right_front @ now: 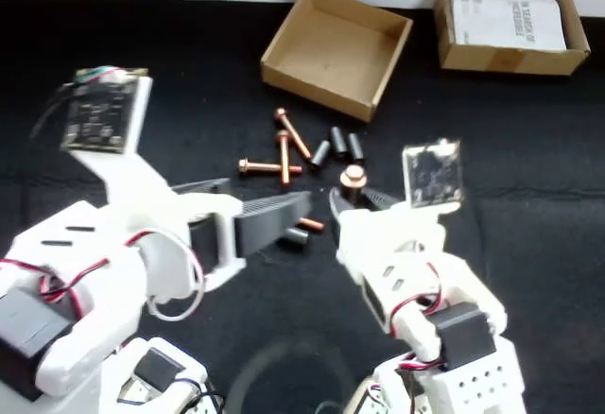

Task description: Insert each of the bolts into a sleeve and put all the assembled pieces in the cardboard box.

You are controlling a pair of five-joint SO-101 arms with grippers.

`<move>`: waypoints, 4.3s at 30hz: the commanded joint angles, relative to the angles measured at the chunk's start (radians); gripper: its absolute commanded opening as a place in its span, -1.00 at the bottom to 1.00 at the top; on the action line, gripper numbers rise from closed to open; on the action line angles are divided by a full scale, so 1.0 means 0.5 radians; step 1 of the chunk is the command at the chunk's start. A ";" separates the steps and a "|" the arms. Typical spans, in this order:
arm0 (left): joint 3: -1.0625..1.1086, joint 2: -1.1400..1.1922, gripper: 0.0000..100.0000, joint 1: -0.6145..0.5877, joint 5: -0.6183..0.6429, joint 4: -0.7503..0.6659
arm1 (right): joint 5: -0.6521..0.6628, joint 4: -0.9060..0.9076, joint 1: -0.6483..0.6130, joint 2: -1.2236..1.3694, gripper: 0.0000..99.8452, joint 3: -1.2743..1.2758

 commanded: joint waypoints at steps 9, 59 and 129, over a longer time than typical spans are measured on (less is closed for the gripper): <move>0.643 0.014 -0.35 -0.649 0.000 0.055 | -0.009 0.063 0.103 0.931 -0.98 -1.211; 2.905 0.014 -0.34 -0.962 0.009 -2.130 | 0.497 -0.259 0.585 4.552 -0.98 -4.319; 2.895 0.014 -0.34 -0.962 0.003 -2.133 | 0.144 1.174 0.483 3.488 -0.29 -2.806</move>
